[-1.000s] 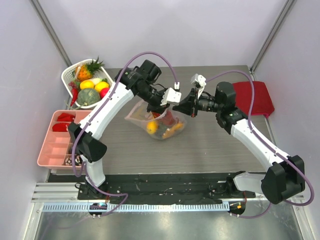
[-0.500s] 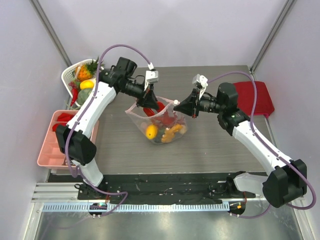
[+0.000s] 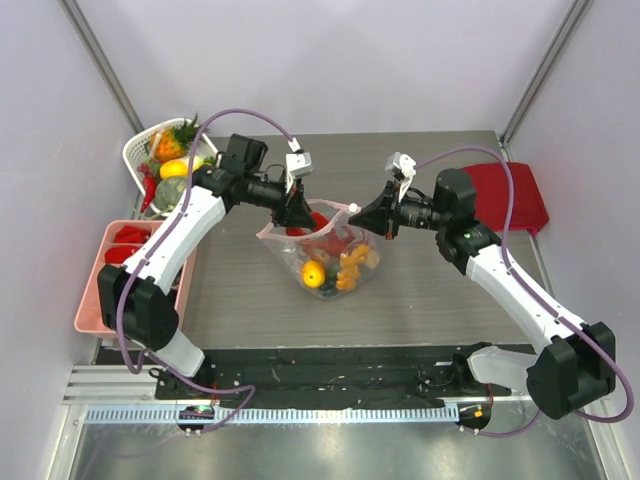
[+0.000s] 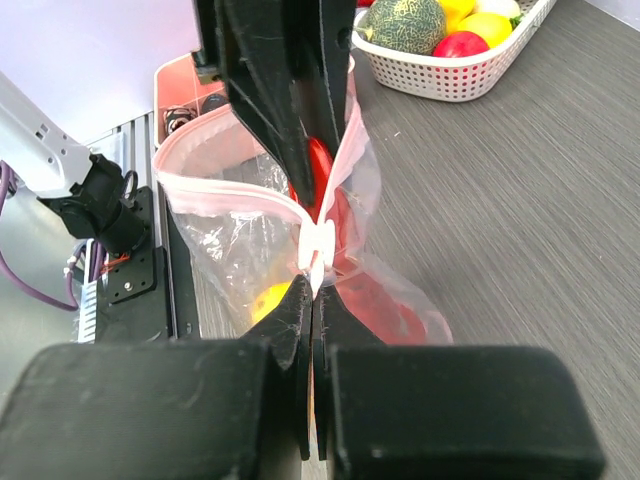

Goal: Place the food in the zip-top bag and seal the zipper
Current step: Adjust the fake lobster in the zipper food storage bag.

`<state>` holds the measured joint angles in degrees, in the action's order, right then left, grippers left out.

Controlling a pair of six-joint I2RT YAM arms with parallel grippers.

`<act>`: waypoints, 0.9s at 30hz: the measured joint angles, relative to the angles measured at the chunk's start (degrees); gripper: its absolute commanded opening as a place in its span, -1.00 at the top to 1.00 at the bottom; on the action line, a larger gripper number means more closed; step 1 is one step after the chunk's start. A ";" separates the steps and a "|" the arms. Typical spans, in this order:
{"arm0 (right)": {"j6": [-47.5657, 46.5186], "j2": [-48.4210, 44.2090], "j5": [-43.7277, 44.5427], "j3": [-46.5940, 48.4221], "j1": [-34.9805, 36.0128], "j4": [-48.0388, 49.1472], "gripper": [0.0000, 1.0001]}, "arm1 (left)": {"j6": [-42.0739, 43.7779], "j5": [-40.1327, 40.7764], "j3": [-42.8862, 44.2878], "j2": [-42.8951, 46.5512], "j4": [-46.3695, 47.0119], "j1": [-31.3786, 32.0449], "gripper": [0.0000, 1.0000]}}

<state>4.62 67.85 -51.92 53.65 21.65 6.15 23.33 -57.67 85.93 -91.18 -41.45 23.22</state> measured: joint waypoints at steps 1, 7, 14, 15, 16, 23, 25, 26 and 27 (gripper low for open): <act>0.00 -0.11 0.07 0.00 0.00 -0.13 0.98 | 1.88 0.90 0.90 0.00 -2.23 0.00 0.46; 0.00 -0.59 0.26 0.00 0.00 -0.61 0.98 | 17.03 7.28 12.68 -1.62 -22.23 -1.11 0.18; 0.07 -0.74 0.31 0.00 0.00 -0.63 0.98 | 26.01 11.13 23.69 -5.27 -32.37 -1.73 0.41; 0.09 -0.74 0.28 0.00 0.00 -0.63 0.98 | 25.94 11.19 24.37 -5.49 -32.89 -1.95 0.45; 0.15 -0.74 0.28 0.00 0.00 -0.63 0.98 | 25.75 11.17 24.72 -5.53 -33.20 -2.14 0.45; 0.72 -0.74 0.28 0.00 0.00 -0.44 0.98 | 23.89 13.40 25.38 -5.25 -34.60 -0.20 0.44; 0.72 -0.74 0.28 0.00 0.00 -0.44 0.98 | 24.68 14.86 25.38 -5.25 -34.91 1.25 0.44; 0.72 -0.74 0.26 0.00 0.00 -0.44 0.99 | 24.85 15.21 25.38 -5.25 -35.01 2.05 0.40; 0.72 -0.74 0.26 0.00 0.00 -0.46 0.98 | 24.83 15.34 25.38 -5.27 -35.17 2.40 0.35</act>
<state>5.34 67.11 -51.66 53.65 21.65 5.69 48.16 -42.33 111.31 -96.44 -76.62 25.63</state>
